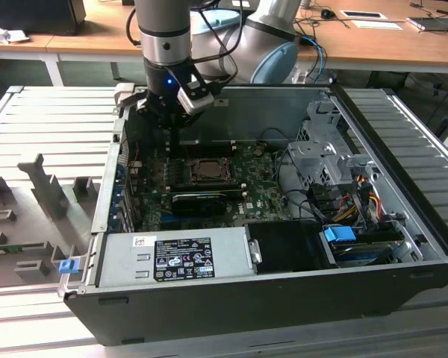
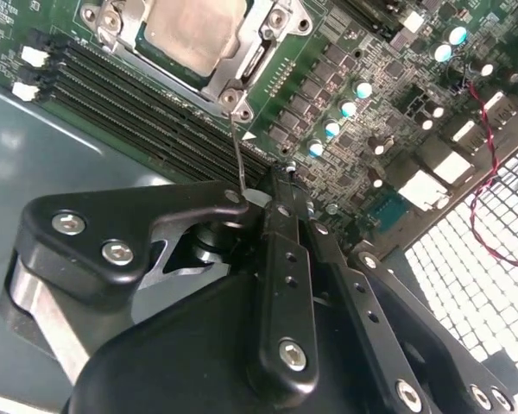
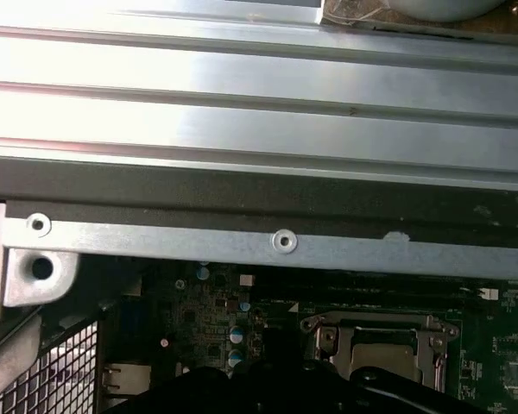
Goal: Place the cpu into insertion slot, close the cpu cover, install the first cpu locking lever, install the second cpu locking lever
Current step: 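Install the first cpu locking lever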
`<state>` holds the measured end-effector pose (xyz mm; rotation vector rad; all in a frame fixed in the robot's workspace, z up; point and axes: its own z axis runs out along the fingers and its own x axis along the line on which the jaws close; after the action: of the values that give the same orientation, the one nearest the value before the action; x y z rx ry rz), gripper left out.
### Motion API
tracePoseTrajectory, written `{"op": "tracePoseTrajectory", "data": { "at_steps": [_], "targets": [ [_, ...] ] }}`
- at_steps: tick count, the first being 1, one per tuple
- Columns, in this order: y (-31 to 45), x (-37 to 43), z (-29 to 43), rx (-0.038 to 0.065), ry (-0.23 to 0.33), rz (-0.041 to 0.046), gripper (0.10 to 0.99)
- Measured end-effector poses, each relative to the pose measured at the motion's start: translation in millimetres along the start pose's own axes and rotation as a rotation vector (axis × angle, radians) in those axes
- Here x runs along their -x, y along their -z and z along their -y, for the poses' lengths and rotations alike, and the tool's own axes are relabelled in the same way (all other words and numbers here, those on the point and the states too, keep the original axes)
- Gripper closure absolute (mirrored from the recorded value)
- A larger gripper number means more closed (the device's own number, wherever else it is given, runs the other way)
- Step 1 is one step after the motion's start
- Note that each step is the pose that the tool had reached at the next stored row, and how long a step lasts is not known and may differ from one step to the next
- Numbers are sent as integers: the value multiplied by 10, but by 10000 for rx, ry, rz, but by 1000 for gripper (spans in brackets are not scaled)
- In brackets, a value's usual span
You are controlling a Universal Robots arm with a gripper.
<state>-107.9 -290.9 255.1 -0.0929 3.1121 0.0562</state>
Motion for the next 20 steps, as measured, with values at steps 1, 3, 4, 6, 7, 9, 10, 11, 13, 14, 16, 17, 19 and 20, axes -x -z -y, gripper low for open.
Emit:
{"op": "tracePoseTrajectory", "data": {
  "at_steps": [1, 3, 4, 6, 7, 9, 10, 11, 13, 14, 16, 17, 19, 20],
  "targets": [
    [0, 1, 0, 0, -2, 0, 980],
    [-1, 7, 0, 0, -1, 0, 980],
    [-1, 9, 0, 0, -1, 1, 980],
    [-2, 14, 0, 0, 1, 0, 980],
    [-2, 17, 0, 0, 0, 1, 980],
    [-2, 23, 1, 0, 0, 0, 980],
    [-2, 25, 1, 0, -2, 1, 980],
    [-2, 27, 1, -1, -1, 0, 980],
    [-3, 30, 1, 0, -1, 0, 980],
    [-3, 32, 2, 0, 0, 1, 980],
    [-3, 34, 2, 0, 0, 1, 980],
    [-3, 35, 2, 0, 0, 1, 980],
    [-3, 38, 2, 0, 0, 0, 980],
    [-3, 40, 2, 0, 0, 1, 980]
  ]
}}
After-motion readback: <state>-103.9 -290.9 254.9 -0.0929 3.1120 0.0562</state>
